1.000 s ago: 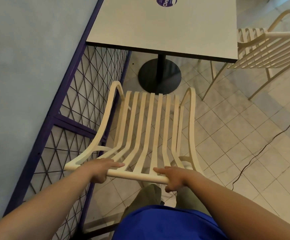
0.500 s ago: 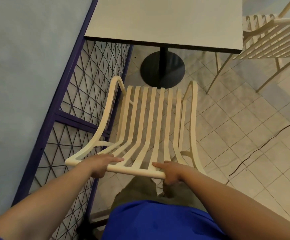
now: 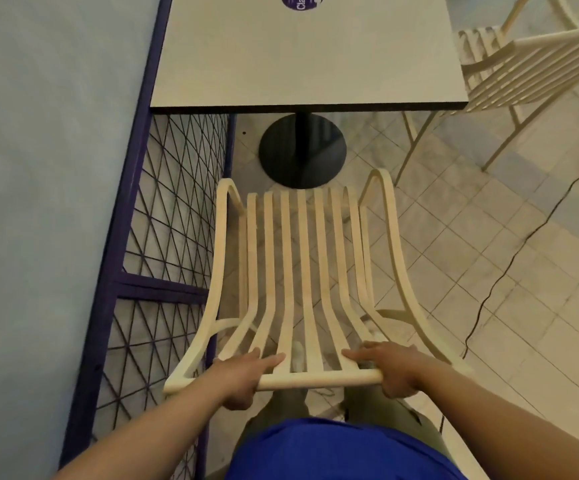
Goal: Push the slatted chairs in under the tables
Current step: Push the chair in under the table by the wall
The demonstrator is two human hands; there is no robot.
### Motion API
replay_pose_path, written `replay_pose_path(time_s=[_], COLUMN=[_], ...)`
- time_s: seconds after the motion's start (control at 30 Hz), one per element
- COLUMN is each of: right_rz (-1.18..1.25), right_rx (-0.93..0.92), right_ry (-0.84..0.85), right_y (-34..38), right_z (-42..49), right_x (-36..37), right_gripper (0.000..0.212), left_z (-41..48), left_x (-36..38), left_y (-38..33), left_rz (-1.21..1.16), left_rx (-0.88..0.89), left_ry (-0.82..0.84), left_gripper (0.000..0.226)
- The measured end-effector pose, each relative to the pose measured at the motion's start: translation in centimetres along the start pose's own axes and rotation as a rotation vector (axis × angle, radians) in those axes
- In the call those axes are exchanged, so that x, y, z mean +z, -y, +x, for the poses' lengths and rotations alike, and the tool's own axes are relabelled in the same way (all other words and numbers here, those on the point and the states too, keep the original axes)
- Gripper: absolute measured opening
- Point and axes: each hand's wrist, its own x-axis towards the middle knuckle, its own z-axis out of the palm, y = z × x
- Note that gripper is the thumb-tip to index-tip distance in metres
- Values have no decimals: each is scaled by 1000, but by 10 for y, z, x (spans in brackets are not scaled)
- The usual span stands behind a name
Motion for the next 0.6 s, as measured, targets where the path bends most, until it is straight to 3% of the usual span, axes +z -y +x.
replay_pose_path(time_s=[0.6], right_rz=[67], right_rx=[-13], right_ry=[47], right_y=[2], right_z=[14], right_x=[13], right_gripper=[99], left_z=[-10], left_x=[-6], left_y=[13], left_rz=[3], left_rx=[25], left_ry=[15], left_gripper=[102])
